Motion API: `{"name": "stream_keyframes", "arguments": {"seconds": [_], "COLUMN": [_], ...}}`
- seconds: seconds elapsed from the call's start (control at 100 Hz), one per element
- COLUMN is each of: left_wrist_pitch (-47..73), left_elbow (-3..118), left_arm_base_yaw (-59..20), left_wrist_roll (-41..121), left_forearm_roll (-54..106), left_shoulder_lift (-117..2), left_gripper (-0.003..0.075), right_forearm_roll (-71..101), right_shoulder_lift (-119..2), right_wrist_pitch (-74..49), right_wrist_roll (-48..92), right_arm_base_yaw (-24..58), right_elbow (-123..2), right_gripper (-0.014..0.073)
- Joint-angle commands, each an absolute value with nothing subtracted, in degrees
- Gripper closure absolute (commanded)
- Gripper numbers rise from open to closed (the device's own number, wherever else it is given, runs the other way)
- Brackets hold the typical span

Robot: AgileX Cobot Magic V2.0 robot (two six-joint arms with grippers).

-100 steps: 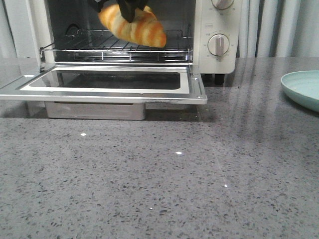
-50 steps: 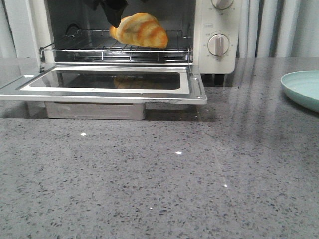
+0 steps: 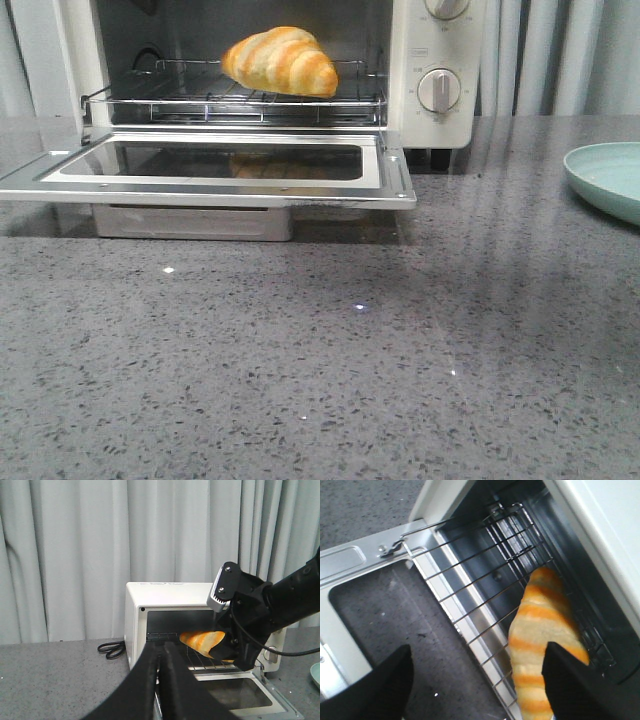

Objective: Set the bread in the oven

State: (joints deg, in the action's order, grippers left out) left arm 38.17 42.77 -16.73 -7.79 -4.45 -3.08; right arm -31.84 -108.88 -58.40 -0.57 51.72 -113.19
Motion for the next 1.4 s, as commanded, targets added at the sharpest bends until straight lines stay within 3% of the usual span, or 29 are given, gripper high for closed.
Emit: {"name": "stream_keyframes", "arguments": {"seconds": [0.0,0.29,0.61,0.92,1.39], "left_wrist_pitch": [34.2,34.7,32.9,18.5,14.4], "left_elbow": [41.9,35.7,31.4,19.1,7.9], "left_arm_base_yaw": [-16.6,-13.6,-2.4,-1.7,-1.7], "left_wrist_roll": [-9.8,-11.1,-10.9,-10.4,-10.4], "left_forearm_roll": [-4.6,-4.3,-3.9,-1.8,-1.1], "left_shoulder_lift": [-2.0,1.6,1.6,1.6,1.6], "left_gripper": [0.0742,0.0742,0.0742,0.0741,0.0741], "right_forearm_roll": [-34.1,-33.2,-30.2,-30.1,-30.6], "right_shoulder_lift": [-104.1,-101.6,-98.1,-96.3,-87.3], "right_wrist_pitch": [-60.6,-73.1,-75.4,-75.4,-75.4], "right_wrist_roll": [-0.9,-0.9,-1.3,-3.6,-9.2], "right_arm_base_yaw": [53.1,54.9,54.9,54.9,52.7], "right_elbow": [-115.3,-115.3,-115.2,-115.0,-98.3], "right_gripper": [0.0133,0.0212,0.045,0.0655,0.0659]}}
